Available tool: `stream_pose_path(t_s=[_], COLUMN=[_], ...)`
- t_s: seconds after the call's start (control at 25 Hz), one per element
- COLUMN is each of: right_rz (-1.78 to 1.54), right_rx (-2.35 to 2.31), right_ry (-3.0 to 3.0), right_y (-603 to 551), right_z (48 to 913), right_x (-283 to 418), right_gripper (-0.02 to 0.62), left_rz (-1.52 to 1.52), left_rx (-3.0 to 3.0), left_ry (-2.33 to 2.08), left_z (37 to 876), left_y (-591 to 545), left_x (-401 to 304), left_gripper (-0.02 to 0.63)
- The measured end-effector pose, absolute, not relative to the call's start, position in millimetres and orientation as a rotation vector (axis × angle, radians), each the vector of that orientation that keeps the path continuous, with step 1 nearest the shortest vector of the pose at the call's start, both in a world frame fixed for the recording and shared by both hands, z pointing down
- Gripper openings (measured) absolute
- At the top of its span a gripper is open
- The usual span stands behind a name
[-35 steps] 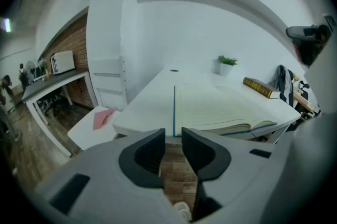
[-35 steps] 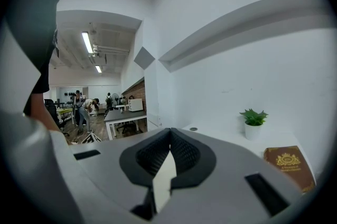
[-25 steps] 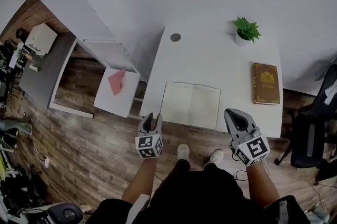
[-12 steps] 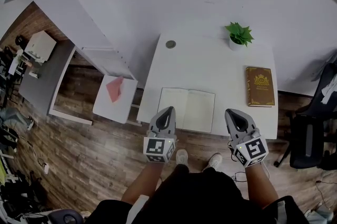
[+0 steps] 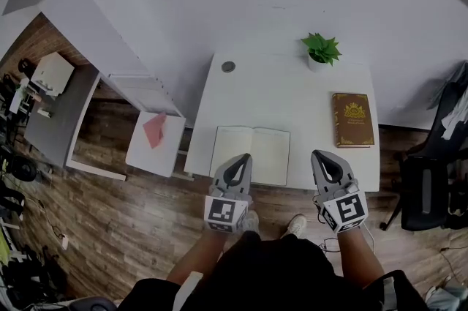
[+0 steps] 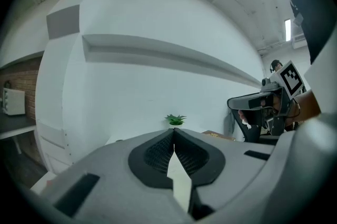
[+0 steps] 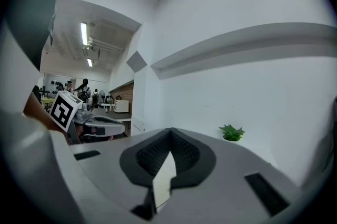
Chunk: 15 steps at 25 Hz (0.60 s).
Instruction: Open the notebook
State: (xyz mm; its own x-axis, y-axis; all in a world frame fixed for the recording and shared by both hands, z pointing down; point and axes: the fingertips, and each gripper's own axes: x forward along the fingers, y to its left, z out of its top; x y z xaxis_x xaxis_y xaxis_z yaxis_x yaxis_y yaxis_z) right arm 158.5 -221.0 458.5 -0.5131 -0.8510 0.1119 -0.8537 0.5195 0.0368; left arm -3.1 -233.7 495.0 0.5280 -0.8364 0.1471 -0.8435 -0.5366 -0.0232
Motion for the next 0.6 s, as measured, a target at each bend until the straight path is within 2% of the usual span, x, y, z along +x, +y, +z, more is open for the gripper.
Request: stream_pose_path(t_s=[0.6], right_rz=[0.012], right_rx=[1.588], right_ry=[-2.605], right_y=[-215], right_z=[448], right_x=[185], right_gripper=[0.002], left_rz=[0.196], left_rx=[2.715], left_ry=[-1.475], left_z=[482], left_y=[-227], left_x=[15], left_gripper=[0.007])
